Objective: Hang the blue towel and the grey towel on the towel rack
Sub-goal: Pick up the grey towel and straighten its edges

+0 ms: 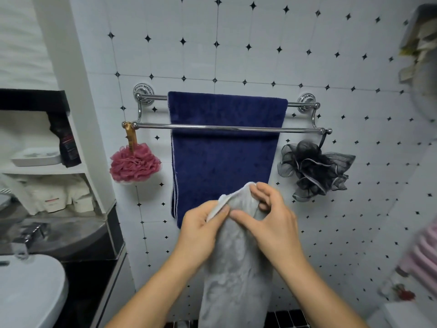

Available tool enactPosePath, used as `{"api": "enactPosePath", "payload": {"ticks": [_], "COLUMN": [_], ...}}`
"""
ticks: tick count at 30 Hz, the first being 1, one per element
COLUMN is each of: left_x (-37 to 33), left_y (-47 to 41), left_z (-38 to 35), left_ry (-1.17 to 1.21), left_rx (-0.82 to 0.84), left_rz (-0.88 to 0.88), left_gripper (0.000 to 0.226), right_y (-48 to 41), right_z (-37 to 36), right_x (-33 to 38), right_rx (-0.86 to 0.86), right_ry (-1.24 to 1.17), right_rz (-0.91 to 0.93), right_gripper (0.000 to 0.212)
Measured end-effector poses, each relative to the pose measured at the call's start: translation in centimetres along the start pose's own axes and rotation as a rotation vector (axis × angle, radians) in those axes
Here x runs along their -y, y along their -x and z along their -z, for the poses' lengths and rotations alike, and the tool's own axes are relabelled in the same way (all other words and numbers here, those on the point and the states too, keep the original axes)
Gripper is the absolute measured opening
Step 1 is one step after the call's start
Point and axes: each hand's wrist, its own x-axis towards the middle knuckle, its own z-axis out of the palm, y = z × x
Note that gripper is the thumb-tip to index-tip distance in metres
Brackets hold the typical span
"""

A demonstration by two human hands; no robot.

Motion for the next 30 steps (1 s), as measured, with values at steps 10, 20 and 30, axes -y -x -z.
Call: {"api": "enactPosePath", "payload": {"ticks": [10, 20, 30], "left_x": [-2.0, -2.8, -3.6], "left_y": [-1.8, 0.2, 1.8], "left_z": [4.1, 5.8, 8.4], "left_ry": [-0.045, -0.003, -0.079], "left_rx": [0.020, 0.104, 0.111], "left_rz": [0.112, 0.086, 0.074], "left_gripper": [0.024, 0.034, 0.013], "right_y": [-0.3, -1.0, -2.8], "right_z": [2.1, -1.9, -3.0], "right_x": [-2.6, 1.6, 3.7], "right_rx": [0.443, 0.674, 0.662], "right_ry": [0.226, -0.482, -0.430], "right_rz": [0.031, 0.021, 0.024], "right_gripper": [0.042, 0.021, 0.020]}}
